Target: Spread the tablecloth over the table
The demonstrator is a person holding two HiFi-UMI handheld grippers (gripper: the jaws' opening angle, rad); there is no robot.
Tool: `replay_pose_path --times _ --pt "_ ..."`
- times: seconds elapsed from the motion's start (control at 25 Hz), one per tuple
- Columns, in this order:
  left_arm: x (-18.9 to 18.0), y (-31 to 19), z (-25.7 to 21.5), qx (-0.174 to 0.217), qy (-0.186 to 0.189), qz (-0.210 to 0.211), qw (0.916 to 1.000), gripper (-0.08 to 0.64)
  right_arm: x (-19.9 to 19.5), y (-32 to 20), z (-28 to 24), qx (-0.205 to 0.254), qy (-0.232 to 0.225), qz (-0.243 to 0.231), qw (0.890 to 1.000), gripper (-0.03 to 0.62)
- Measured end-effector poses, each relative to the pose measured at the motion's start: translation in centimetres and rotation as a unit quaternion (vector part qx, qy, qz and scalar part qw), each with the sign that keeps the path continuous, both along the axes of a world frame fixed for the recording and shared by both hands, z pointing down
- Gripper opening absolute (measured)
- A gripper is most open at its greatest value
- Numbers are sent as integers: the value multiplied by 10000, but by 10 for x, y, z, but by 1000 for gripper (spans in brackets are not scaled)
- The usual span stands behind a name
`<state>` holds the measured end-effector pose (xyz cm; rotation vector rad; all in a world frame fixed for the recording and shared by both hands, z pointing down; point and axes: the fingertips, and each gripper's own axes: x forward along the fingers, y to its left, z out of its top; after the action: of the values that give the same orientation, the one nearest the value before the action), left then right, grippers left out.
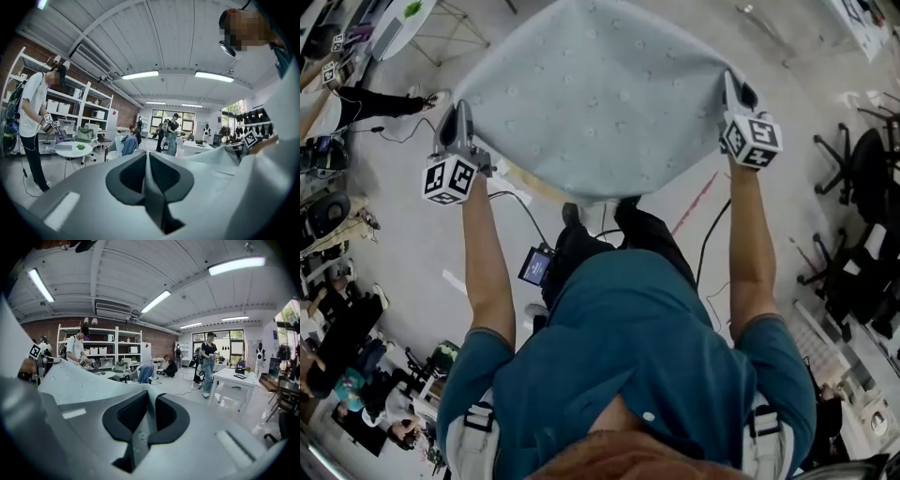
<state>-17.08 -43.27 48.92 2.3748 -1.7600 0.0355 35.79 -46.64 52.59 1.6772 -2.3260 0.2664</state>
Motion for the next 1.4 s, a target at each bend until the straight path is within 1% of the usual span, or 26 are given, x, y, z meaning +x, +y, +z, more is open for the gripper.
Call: replay_pose_path --times 0.2,0.4,0.6,0.76,0.88,0.96,1.08,1.16,1.2,1.24,1.32,1.4 --pt "-15 -31 40 -436 -189 -63 9988 21 -8 -34 47 -314 -51 -37 9995 18" --pt "-25 -48 95 -1012 -350 -235 9940 26 -13 -57 102 -743 7 -190 9971 20" --pt "-62 -57 141 -1487 -250 -610 9867 36 -3 -79 150 -1221 -392 127 9917 21" --pt "-86 -53 183 -2020 -340 -869 9749 55 9 -85 188 -1787 -716 391 9805 35" --pt "-96 -48 215 -2436 -554 -1013 9630 64 15 -86 213 -2140 -818 489 9722 48" --pt "-101 -46 234 -2688 -693 -1107 9543 72 18 -88 224 -2289 -764 514 9691 58" --pt "-109 -37 262 -3007 -851 -1230 9419 85 20 -86 232 -2344 -510 657 9686 84" --pt "-115 -29 271 -3101 -991 -1389 9352 94 24 -83 235 -2323 -300 829 9686 123" --pt "-117 -26 270 -3088 -1052 -1490 9335 104 28 -81 237 -2335 -192 909 9679 180" --pt "-119 -24 268 -3036 -1102 -1575 9332 112 31 -80 239 -2357 -83 972 9669 259" --pt "-116 -23 261 -2855 -1186 -1598 9375 102 35 -77 237 -2326 122 1015 9672 273" --pt "-100 -21 256 -2624 -1290 -1389 9462 88 30 -71 229 -2167 249 886 9719 272"
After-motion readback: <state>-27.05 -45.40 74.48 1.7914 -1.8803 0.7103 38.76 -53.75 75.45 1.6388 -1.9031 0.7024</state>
